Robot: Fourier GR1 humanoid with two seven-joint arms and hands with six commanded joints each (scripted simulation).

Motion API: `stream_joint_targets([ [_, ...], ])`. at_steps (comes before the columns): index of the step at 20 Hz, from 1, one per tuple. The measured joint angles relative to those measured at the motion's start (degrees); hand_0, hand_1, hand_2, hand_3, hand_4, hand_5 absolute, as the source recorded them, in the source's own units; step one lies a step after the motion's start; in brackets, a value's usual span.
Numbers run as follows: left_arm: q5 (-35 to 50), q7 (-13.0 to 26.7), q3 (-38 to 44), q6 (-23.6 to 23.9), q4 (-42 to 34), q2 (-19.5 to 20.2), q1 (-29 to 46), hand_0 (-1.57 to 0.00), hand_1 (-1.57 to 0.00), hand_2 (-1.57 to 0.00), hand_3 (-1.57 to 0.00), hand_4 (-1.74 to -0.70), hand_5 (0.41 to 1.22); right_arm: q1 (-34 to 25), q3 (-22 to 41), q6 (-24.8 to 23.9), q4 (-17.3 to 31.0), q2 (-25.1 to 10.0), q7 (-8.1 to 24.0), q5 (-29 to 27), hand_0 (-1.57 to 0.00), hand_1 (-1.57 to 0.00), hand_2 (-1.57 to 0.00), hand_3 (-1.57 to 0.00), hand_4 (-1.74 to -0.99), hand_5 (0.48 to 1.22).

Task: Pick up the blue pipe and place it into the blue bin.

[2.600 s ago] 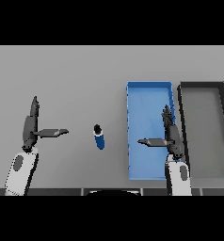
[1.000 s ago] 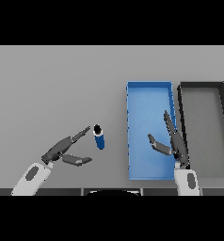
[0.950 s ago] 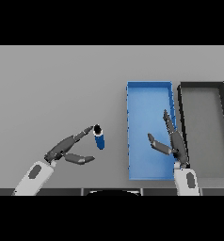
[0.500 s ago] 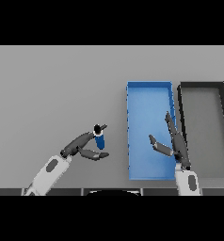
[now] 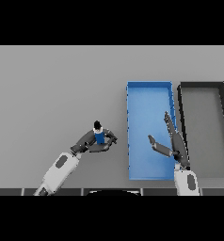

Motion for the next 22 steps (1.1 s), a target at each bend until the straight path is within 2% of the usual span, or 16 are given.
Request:
stream_joint_targets([
  [3, -0.72, -2.52, -0.42, 0.9, -0.05, -1.28, 0.8, -1.2, -1.25, -1.29, -1.21, -1.6, 1.092, -0.8, -0.36, -0.19, 1.01, 0.02, 1.0, -0.12, 0.0, 0.0, 0.0, 0.0, -1.26, 0.614],
  [4, -1.9, -4.57, -1.36, 1.93, -0.86, -0.96, 1.78, -1.28, -1.31, -1.34, -1.27, -1.63, 1.118, -1.01, -0.2, -0.12, 1.46, 0.31, 1.08, -0.12, 0.0, 0.0, 0.0, 0.0, -1.258, 0.615],
  [7, -3.32, -5.9, -2.36, 3.31, -2.63, -0.37, 2.19, -1.42, -1.44, -1.45, -1.37, -1.68, 1.168, -0.9, -0.49, 0.58, 0.8, -0.76, 0.33, -0.46, 0.0, 0.0, 0.0, 0.0, -1.25, 0.622],
  [8, -3.32, -5.76, -2.34, 3.35, -2.92, -0.51, 1.62, -1.45, -1.47, -1.48, -1.39, -1.69, 1.179, -2.06, -0.2, 0.19, 1.43, -0.35, 1.25, 0.06, 0.0, 0.0, 0.0, 0.0, -1.245, 0.621],
  [11, -2.39, -7.02, -2.29, 3.56, -6.5, -0.88, 1.12, -1.51, -1.52, -1.52, -1.43, -1.71, 1.199, -1.46, -0.64, -0.18, 1.2, -0.5, 1.29, 0.0, 0.0, 0.0, 0.0, 0.0, -1.249, 0.629],
  [14, -1.67, -5.64, -3.03, 3.08, -9.92, -1.76, -1.06, -1.54, -1.54, -1.55, -1.44, -1.72, 1.21, -1.1, -0.29, -0.1, 1.24, -0.74, 1.29, 0.78, 0.0, 0.0, 0.0, 0.0, -1.221, 0.631],
  [16, -0.85, -3.79, -2.97, 2.31, -12.03, -1.0, -1.84, -1.55, -1.55, -1.56, -1.44, -1.72, 1.214, -0.69, -0.02, -0.2, -0.01, -0.89, 0.25, 1.1, 0.0, 0.0, 0.0, 0.0, -1.217, 0.635],
  [17, -0.96, -2.09, -3.42, 2.33, -12.65, -1.38, -2.47, -1.55, -1.56, -1.56, -1.45, -1.72, 1.215, -1.57, -0.68, -0.11, 0.92, -1.23, 1.47, 0.6, 0.0, 0.0, 0.0, 0.0, -1.216, 0.637],
  [18, -0.39, -1.32, -3.38, 1.98, -13.86, -0.93, -2.49, -1.56, -1.56, -1.56, -1.45, -1.72, 1.216, -1.07, -0.61, 0.01, 0.96, -1.28, 0.12, 0.72, 0.0, 0.0, 0.0, 0.0, -1.215, 0.639],
  [20, 0.31, 1.24, -3.52, 1.6, -15.38, -0.79, -3.51, -1.56, -1.56, -1.56, -1.44, -1.73, 1.218, -0.82, -0.35, 0.2, 1.24, -1.23, -0.24, 0.99, 0.0, 0.0, 0.0, 0.0, -1.195, 0.635],
  [22, 0.02, 1.82, -3.81, 1.36, -15.45, -0.75, -3.65, -1.57, -1.57, -1.57, -1.44, -1.73, 1.219, -0.9, -0.79, 0.06, 0.95, -1.45, -0.03, 0.63, 0.0, 0.0, 0.0, 0.0, -1.186, 0.629],
])
